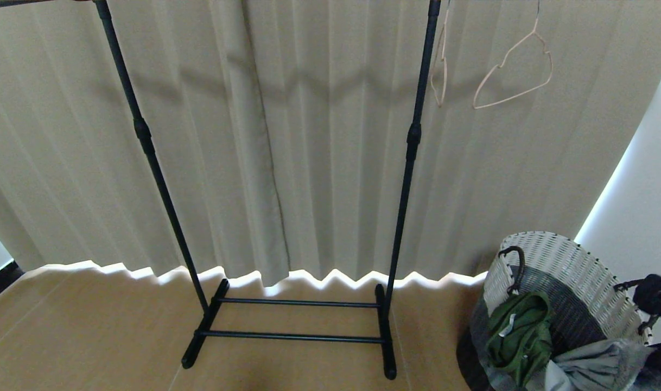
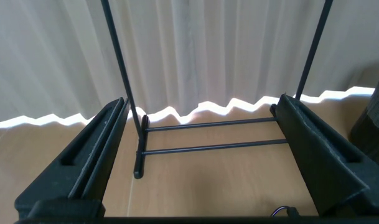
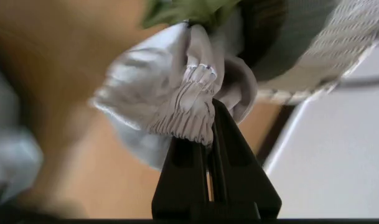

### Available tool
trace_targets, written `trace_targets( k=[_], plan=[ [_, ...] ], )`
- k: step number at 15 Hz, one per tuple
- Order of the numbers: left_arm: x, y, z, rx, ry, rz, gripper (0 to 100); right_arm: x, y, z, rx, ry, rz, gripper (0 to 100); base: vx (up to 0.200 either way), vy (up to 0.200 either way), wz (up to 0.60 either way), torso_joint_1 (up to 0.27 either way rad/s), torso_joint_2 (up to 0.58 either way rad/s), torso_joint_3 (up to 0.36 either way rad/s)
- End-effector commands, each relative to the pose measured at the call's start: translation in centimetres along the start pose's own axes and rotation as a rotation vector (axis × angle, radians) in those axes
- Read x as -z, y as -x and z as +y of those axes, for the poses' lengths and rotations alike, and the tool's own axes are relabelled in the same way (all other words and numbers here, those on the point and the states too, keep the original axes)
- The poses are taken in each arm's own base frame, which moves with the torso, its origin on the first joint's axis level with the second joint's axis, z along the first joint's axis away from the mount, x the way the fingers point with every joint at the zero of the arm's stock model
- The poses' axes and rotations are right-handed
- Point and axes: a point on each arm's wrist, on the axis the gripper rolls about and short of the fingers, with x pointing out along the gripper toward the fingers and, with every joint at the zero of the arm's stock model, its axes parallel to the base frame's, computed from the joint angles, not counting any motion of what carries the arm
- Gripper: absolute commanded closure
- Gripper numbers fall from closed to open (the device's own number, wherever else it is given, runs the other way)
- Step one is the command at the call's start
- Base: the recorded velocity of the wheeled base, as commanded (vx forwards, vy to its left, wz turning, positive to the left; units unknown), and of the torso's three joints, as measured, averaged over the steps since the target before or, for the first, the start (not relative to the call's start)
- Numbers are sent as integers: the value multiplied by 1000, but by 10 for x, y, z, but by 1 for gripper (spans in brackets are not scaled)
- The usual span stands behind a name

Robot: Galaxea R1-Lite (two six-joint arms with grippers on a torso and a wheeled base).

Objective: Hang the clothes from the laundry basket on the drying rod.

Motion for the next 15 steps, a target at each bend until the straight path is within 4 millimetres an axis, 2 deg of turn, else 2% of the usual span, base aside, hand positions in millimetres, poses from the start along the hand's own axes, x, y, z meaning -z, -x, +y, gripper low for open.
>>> trace_targets(
  k=[1, 4, 7, 11, 15],
  plan=[
    [0, 0, 0, 0, 0, 1, 0, -15, 66, 7, 96, -62, -188, 100, 0, 0, 0, 0, 0, 0],
    [0, 0, 0, 0, -1, 1, 0, -8, 88, 21, 112, -122, -275, 100, 0, 0, 0, 0, 0, 0],
    [0, 0, 0, -2, 0, 1, 0, -2, 98, 29, 137, -168, -321, 100, 0, 0, 0, 0, 0, 0],
    [0, 0, 0, -2, 0, 1, 0, 2, 100, 34, 143, -167, -331, 100, -200, 0, 0, 4, 8, 1],
    [0, 0, 0, -3, 0, 1, 0, 1, 99, 36, 129, -148, -340, 100, 0, 0, 0, 0, 0, 0]
  ],
)
